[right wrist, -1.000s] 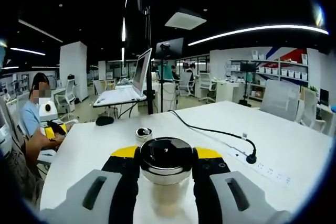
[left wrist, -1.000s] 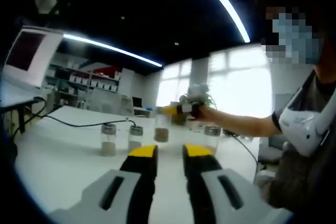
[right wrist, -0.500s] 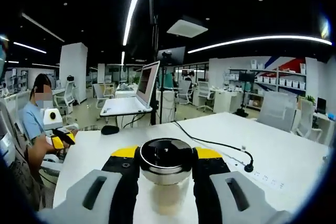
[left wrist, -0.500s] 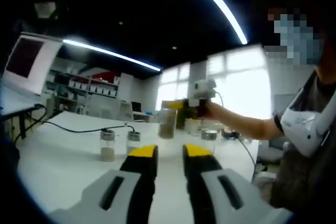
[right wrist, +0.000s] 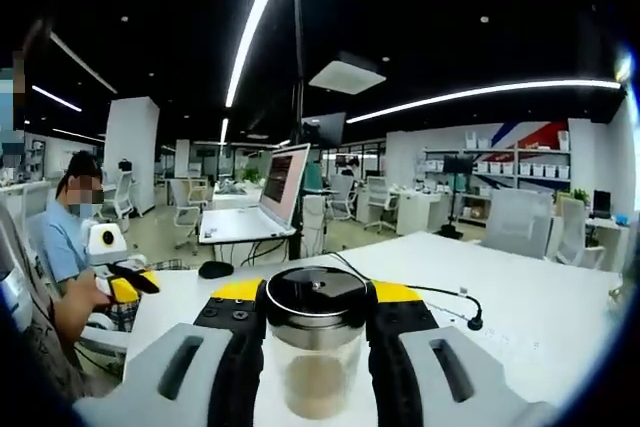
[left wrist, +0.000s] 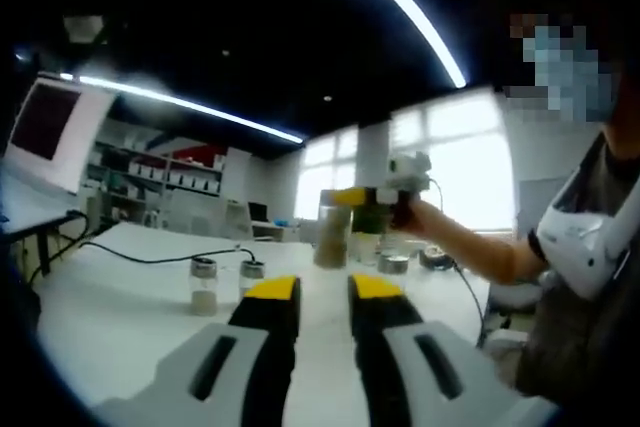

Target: Rotate the seasoning bottle until the label or dispensing opening points toward the visible target arrow and the bottle remains upright within the marked orientation range

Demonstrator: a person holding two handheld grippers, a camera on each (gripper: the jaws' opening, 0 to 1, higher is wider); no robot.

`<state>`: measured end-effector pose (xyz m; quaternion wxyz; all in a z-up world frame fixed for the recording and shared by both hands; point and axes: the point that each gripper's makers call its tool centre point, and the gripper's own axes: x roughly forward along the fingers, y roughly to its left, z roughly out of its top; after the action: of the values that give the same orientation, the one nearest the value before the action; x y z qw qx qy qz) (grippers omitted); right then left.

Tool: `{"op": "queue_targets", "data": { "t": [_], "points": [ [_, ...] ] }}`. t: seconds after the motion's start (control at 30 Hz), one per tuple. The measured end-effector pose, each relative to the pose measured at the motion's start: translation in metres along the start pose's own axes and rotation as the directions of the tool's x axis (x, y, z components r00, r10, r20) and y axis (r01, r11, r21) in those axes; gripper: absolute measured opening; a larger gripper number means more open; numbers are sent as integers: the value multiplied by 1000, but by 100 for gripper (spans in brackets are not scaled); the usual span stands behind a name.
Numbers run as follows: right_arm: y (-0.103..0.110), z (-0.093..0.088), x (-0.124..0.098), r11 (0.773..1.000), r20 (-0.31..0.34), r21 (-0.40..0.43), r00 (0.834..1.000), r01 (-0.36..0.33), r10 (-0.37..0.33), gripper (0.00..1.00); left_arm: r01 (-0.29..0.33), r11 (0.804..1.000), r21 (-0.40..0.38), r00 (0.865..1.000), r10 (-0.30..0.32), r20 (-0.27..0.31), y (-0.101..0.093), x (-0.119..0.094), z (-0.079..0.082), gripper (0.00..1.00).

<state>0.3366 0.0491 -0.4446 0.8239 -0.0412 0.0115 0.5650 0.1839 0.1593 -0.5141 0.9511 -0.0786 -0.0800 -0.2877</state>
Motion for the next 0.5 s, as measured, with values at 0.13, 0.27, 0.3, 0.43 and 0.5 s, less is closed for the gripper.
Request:
{"op": "queue_targets", "data": {
  "t": [0.13, 0.27, 0.3, 0.43, 0.5],
  "points": [
    [10, 0, -2, 1000, 33, -5, 999, 8, -8, 38, 6, 1000, -1, 1000, -6, 3, -1, 0, 0, 20],
    [15, -2, -2, 1000, 36, 14, 999, 9, -10, 38, 9, 1000, 2, 1000, -9, 5, -2, 0, 1, 20],
    [16, -3, -2, 1000, 36, 14, 999, 12, -12, 38, 11, 1000, 2, 1000, -11, 7, -3, 0, 2, 20],
    [22, -7, -5, 1000, 44, 17, 999, 25, -26, 38, 11, 1000, 6, 1000, -11, 11, -3, 0, 4, 20],
    [25, -9, -6, 999, 50, 37, 998, 25, -27, 38, 11, 1000, 4, 1000, -11, 13, -2, -1, 4, 20]
  ]
}}
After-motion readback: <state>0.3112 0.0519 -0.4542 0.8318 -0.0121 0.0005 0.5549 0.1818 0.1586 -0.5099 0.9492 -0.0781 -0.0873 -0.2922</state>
